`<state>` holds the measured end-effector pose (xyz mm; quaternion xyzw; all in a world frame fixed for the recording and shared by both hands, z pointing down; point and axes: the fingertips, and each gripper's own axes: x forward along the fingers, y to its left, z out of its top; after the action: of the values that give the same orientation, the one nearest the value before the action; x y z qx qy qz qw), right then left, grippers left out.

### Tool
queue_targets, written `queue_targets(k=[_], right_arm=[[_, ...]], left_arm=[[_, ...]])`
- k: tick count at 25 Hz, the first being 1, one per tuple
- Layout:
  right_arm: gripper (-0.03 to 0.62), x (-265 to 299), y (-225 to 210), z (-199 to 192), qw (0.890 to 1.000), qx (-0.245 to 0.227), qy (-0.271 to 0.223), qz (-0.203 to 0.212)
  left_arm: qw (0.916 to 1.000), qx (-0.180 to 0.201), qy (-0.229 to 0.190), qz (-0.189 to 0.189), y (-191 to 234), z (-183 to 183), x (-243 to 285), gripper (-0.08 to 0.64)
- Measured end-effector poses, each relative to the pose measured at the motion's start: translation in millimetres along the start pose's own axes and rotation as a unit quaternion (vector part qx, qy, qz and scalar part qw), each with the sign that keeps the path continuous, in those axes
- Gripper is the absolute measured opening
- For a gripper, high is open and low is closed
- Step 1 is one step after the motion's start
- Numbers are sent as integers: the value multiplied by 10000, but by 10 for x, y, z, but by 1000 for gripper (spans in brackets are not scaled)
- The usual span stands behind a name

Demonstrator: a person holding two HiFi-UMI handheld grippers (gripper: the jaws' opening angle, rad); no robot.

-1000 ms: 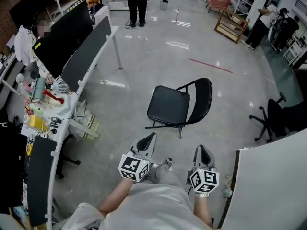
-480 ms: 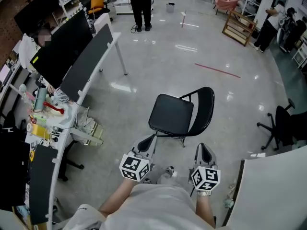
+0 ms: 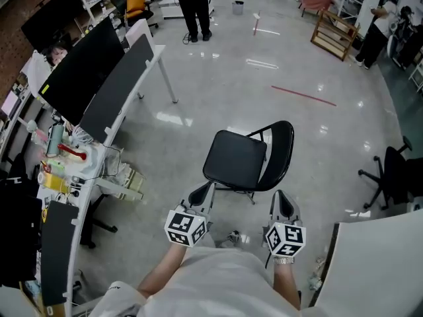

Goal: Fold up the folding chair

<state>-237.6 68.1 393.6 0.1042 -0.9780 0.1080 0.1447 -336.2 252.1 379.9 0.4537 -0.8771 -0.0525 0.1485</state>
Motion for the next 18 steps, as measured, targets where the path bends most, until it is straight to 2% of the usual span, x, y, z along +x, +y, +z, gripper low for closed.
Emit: queue_targets(k=[9, 18], right_arm=[[5, 324, -179, -47, 9994, 24, 220, -252], [5, 867, -225, 167, 9957, 95, 299, -875]], left_arm=[[9998, -89, 146, -105, 212, -45, 412, 12], [9974, -70, 263, -662, 675, 173, 1140, 12]])
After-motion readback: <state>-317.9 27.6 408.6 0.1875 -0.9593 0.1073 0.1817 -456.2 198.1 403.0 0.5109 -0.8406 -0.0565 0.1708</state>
